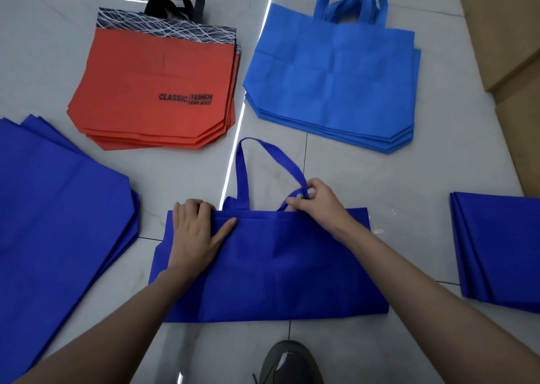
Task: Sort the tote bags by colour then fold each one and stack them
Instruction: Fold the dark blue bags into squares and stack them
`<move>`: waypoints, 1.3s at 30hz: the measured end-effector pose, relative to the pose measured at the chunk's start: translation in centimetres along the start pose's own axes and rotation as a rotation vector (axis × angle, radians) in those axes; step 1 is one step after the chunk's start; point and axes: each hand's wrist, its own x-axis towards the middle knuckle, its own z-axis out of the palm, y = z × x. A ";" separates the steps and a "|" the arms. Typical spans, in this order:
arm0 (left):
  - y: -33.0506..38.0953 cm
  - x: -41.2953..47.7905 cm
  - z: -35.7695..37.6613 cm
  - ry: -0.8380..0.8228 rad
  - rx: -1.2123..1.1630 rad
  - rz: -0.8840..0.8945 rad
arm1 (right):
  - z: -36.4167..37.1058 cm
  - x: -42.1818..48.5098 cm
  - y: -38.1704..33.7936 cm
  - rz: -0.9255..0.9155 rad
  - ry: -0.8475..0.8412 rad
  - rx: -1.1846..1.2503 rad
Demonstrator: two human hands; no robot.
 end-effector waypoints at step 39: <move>3.2 -6.2 3.3 -0.182 0.247 -0.190 | -1.8 -2.3 9.0 -0.302 0.220 -1.195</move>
